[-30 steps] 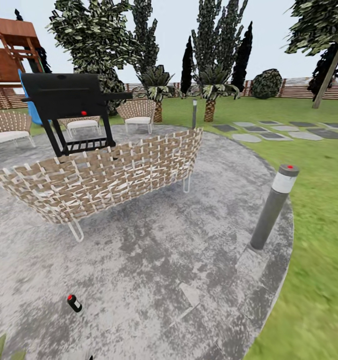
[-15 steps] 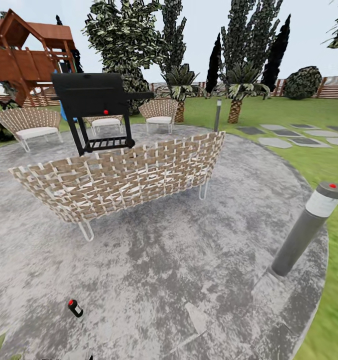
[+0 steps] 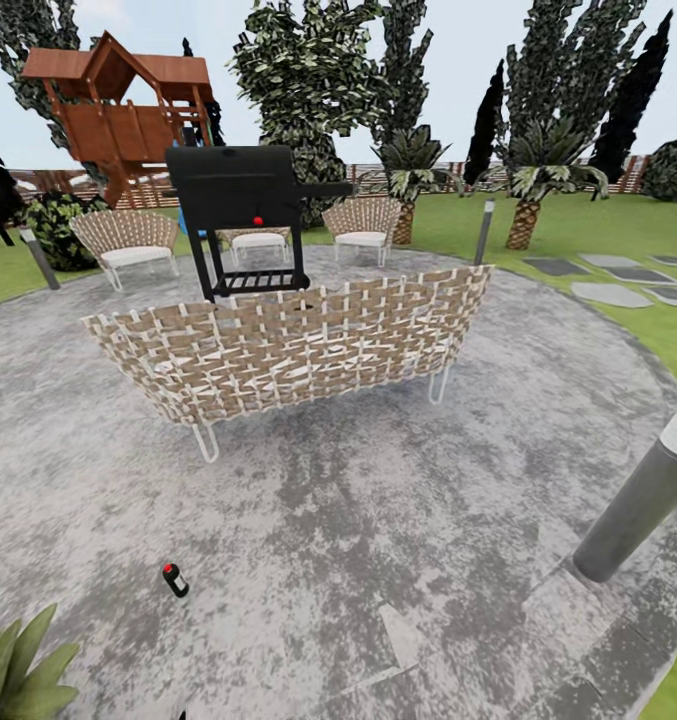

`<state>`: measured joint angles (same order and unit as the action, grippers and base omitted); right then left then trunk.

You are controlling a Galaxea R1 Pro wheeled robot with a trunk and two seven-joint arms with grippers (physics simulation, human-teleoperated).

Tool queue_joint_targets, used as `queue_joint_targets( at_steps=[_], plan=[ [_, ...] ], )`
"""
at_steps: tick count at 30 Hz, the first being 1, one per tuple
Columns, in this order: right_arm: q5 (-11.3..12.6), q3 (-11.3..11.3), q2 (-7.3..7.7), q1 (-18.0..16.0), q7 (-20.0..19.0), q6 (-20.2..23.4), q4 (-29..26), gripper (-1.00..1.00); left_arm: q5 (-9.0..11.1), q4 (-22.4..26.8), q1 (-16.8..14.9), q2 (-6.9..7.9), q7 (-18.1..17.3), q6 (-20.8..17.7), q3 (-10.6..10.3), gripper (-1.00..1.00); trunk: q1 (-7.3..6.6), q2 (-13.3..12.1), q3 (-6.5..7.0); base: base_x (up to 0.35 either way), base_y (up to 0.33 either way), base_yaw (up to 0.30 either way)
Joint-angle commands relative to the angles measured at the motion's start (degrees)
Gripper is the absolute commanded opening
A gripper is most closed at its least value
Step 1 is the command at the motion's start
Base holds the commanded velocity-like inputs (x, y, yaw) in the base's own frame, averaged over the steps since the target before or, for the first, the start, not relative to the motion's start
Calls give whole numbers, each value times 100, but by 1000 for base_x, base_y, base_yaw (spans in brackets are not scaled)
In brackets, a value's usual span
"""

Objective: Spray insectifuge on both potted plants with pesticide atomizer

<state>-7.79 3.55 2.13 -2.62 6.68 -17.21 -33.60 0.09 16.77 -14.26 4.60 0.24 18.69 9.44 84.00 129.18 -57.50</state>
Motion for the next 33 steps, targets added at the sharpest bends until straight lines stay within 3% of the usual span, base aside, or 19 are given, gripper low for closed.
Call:
queue_joint_targets(
  at_steps=[1,33],
  plan=[
    [-60,9,-2,-1,26,-10,3,100,0,-7,-5,0,2,19,6,100,-1,2,-4,-22,-28,279],
    [-62,5,-2,-1,26,-11,3,100,9,-6,-6,-3,2,20,6,100,-1,2,-4,-1,-2,279]
  ],
)
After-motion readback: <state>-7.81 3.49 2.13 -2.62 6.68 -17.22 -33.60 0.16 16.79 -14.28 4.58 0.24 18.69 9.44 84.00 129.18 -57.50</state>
